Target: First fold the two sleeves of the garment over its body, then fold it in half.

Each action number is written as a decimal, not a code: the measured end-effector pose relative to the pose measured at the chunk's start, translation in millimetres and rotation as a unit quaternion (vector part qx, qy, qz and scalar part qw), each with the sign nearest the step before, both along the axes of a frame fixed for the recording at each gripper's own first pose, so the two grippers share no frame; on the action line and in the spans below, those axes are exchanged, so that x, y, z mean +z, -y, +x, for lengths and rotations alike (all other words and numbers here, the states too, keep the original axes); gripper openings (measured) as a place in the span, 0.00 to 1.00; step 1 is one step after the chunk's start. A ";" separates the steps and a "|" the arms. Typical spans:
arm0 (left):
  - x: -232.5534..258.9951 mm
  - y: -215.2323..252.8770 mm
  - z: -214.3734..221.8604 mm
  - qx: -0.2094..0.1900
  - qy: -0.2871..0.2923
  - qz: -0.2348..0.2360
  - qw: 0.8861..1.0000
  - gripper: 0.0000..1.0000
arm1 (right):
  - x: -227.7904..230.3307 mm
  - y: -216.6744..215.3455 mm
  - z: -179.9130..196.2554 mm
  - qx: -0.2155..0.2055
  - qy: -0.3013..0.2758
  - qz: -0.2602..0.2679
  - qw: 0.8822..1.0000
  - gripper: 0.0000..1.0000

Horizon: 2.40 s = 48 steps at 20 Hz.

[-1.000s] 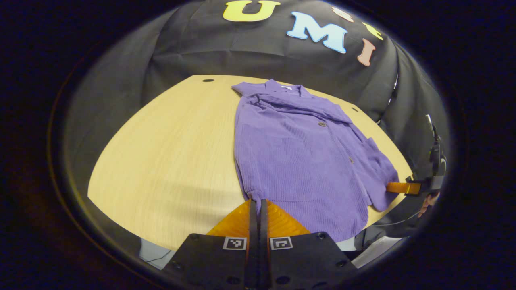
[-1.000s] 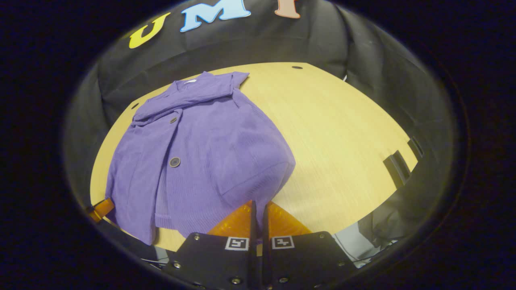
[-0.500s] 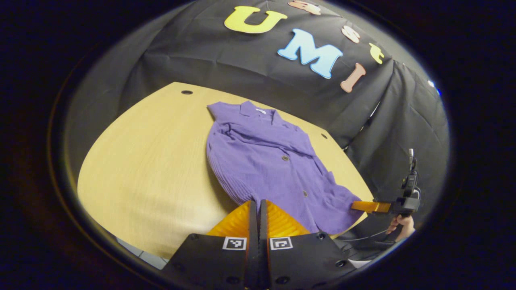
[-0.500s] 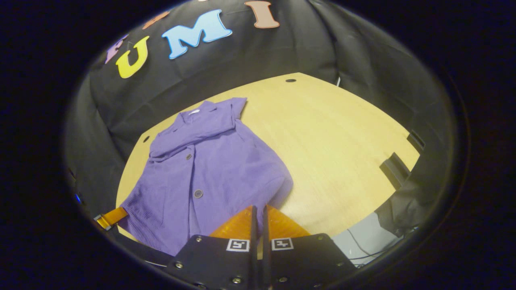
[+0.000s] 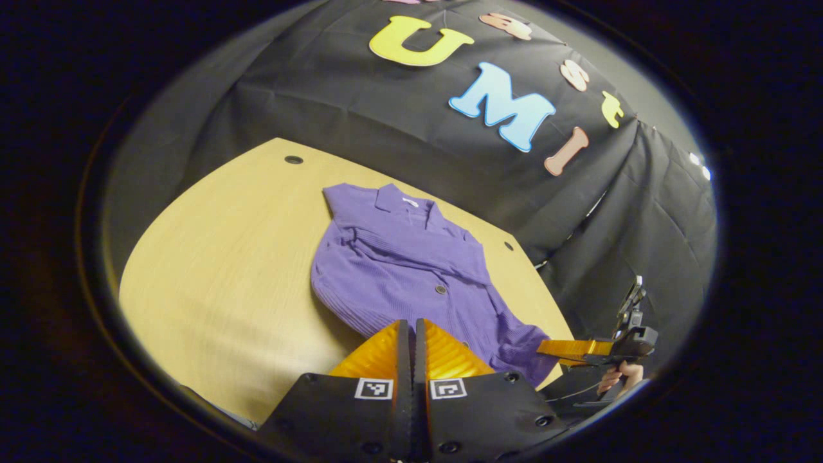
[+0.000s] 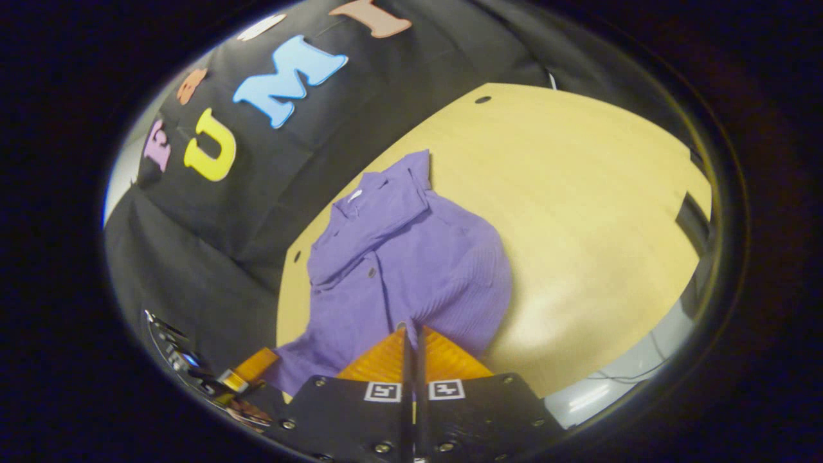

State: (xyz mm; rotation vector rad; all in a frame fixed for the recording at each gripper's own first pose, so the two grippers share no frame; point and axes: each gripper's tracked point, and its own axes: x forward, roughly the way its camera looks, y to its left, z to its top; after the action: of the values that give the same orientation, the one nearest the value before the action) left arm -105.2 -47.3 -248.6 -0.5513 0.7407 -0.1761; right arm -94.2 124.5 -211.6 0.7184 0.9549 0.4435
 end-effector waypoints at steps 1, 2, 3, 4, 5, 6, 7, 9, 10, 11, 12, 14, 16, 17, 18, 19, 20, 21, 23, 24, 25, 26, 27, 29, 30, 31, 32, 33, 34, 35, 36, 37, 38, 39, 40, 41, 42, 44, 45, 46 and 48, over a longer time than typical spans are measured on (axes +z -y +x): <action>0.0 0.4 2.9 0.002 -0.001 -0.001 1.000 0.07 | 2.8 -2.8 4.1 -0.009 -0.008 0.020 1.000 0.02; 1.6 0.2 7.0 0.003 0.000 -0.003 1.000 0.07 | 6.8 -3.6 2.8 -0.010 -0.009 0.027 1.000 0.01; 1.9 1.1 13.4 0.004 0.002 -0.002 1.000 0.07 | 10.1 -3.7 5.6 -0.009 -0.003 0.025 1.000 0.01; 5.8 -0.3 19.9 0.007 0.007 0.001 1.000 0.07 | 13.0 -4.9 10.2 -0.004 0.009 0.017 1.000 0.01; 11.2 -2.2 28.5 0.009 0.017 0.005 1.000 0.07 | 18.4 -4.5 16.8 -0.001 0.021 0.009 1.000 0.01; 17.6 -4.0 38.2 0.011 0.027 0.009 1.000 0.07 | 28.2 -8.0 23.2 0.001 0.034 0.012 0.999 0.01; 21.2 -4.1 46.7 0.011 0.031 0.012 0.999 0.07 | 39.0 -11.7 30.8 0.002 0.041 0.022 0.999 0.01; 26.1 -1.3 63.5 0.010 0.034 0.007 0.999 0.07 | 55.4 -19.9 46.6 0.002 0.045 0.046 0.998 0.01; 25.6 -2.0 69.7 0.011 0.033 0.007 0.999 0.07 | 60.8 -22.9 54.4 0.004 0.046 0.055 0.997 0.01; 23.3 -3.1 75.2 0.011 0.034 0.010 0.999 0.07 | 65.9 -26.1 61.4 0.006 0.048 0.063 0.997 0.01; 21.9 -4.3 81.5 0.013 0.036 0.013 0.999 0.07 | 71.6 -30.1 68.0 0.010 0.052 0.070 0.996 0.01; 15.7 -8.3 92.6 0.017 0.033 0.020 0.999 0.07 | 80.2 -37.6 84.6 0.014 0.059 0.080 0.995 0.01; 10.1 -12.0 105.7 0.021 0.030 0.023 0.999 0.07 | 89.6 -46.0 103.3 0.021 0.065 0.088 0.994 0.01; 7.8 -13.8 113.4 0.025 0.027 0.026 0.999 0.07 | 94.5 -50.0 114.5 0.025 0.069 0.092 0.993 0.01; 7.8 -16.2 122.9 0.030 0.030 0.026 0.999 0.07 | 97.7 -55.9 124.2 0.030 0.073 0.093 0.993 0.01; 7.1 -18.8 133.5 0.034 0.031 0.029 0.999 0.07 | 100.8 -60.6 136.7 0.035 0.078 0.093 0.992 0.01; 8.4 -21.5 145.2 0.038 0.036 0.032 0.998 0.07 | 104.3 -66.2 147.9 0.039 0.082 0.096 0.991 0.01; 9.3 -22.7 156.6 0.041 0.038 0.035 0.998 0.07 | 108.7 -72.8 160.6 0.043 0.087 0.101 0.990 0.01; 14.0 -27.1 180.9 0.048 0.045 0.041 0.997 0.07 | 117.0 -83.9 185.3 0.049 0.095 0.106 0.989 0.01; 16.9 -28.6 193.3 0.051 0.052 0.045 0.996 0.07 | 120.3 -88.5 196.7 0.052 0.100 0.107 0.988 0.01; 19.2 -29.3 206.3 0.053 0.056 0.049 0.996 0.07 | 121.8 -93.7 209.0 0.056 0.104 0.107 0.987 0.01; 21.3 -29.6 219.0 0.055 0.060 0.054 0.995 0.07 | 122.7 -98.5 220.3 0.060 0.107 0.107 0.987 0.01; 21.9 -29.8 230.3 0.054 0.062 0.058 0.995 0.07 | 122.7 -104.3 233.1 0.063 0.109 0.106 0.986 0.01; 23.5 -27.6 254.9 0.052 0.068 0.069 0.994 0.07 | 122.0 -116.0 256.8 0.069 0.111 0.107 0.986 0.01; 24.6 -27.9 268.5 0.050 0.073 0.075 0.993 0.07 | 121.2 -121.1 269.1 0.070 0.112 0.107 0.985 0.01; 26.9 -26.3 282.6 0.048 0.078 0.080 0.993 0.07 | 120.7 -125.4 281.3 0.071 0.112 0.107 0.985 0.01; 28.7 -26.8 296.0 0.047 0.083 0.087 0.992 0.07 | 118.9 -131.0 293.7 0.073 0.114 0.106 0.985 0.01; 28.9 -26.5 308.8 0.045 0.087 0.095 0.991 0.07 | 116.6 -133.3 306.5 0.070 0.116 0.104 0.985 0.01; 30.5 -26.4 321.4 0.044 0.092 0.103 0.989 0.07 | 115.8 -136.5 319.5 0.069 0.118 0.102 0.985 0.01; 33.2 -26.4 336.1 0.045 0.101 0.108 0.988 0.07 | 115.1 -138.3 332.5 0.065 0.119 0.103 0.985 0.01; 35.9 -26.0 351.9 0.047 0.113 0.111 0.986 0.06 | 113.4 -140.3 345.1 0.062 0.120 0.101 0.986 0.01; 34.6 -23.8 362.0 0.046 0.115 0.114 0.986 0.06 | 110.7 -140.9 357.4 0.058 0.121 0.097 0.986 0.01; 30.7 -22.8 370.4 0.045 0.114 0.118 0.985 0.06 | 106.9 -142.1 367.9 0.056 0.120 0.094 0.987 0.01; 23.9 -20.6 380.5 0.041 0.111 0.120 0.986 0.06 | 102.1 -143.0 378.5 0.053 0.119 0.090 0.987 0.01; 16.1 -16.4 389.1 0.037 0.105 0.120 0.986 0.06 | 94.2 -143.0 388.9 0.048 0.119 0.082 0.988 0.00; 8.3 -13.3 396.8 0.033 0.099 0.121 0.987 0.06 | 85.8 -143.7 397.5 0.045 0.117 0.073 0.989 0.01; -4.5 -9.9 403.5 0.029 0.089 0.123 0.988 0.06 | 73.0 -144.3 404.8 0.043 0.112 0.060 0.991 0.01; -29.6 -6.3 415.0 0.022 0.070 0.126 0.989 0.06 | 48.3 -145.0 415.4 0.041 0.106 0.034 0.993 0.01; -42.8 -5.3 419.2 0.020 0.060 0.126 0.990 0.06 | 33.3 -146.5 419.7 0.043 0.100 0.017 0.994 0.00; -56.4 -4.0 422.2 0.019 0.049 0.124 0.991 0.06 | 18.5 -149.3 422.5 0.045 0.094 0.002 0.995 0.01; -78.8 -5.7 426.0 0.020 0.029 0.124 0.992 0.06 | -2.6 -152.8 424.9 0.048 0.078 -0.021 0.996 0.01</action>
State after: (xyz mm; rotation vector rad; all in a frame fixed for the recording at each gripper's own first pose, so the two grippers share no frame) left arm 320.8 -41.6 -327.4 -0.3219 0.6827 -0.0607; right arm 330.7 277.3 -214.2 0.5928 0.8518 0.5534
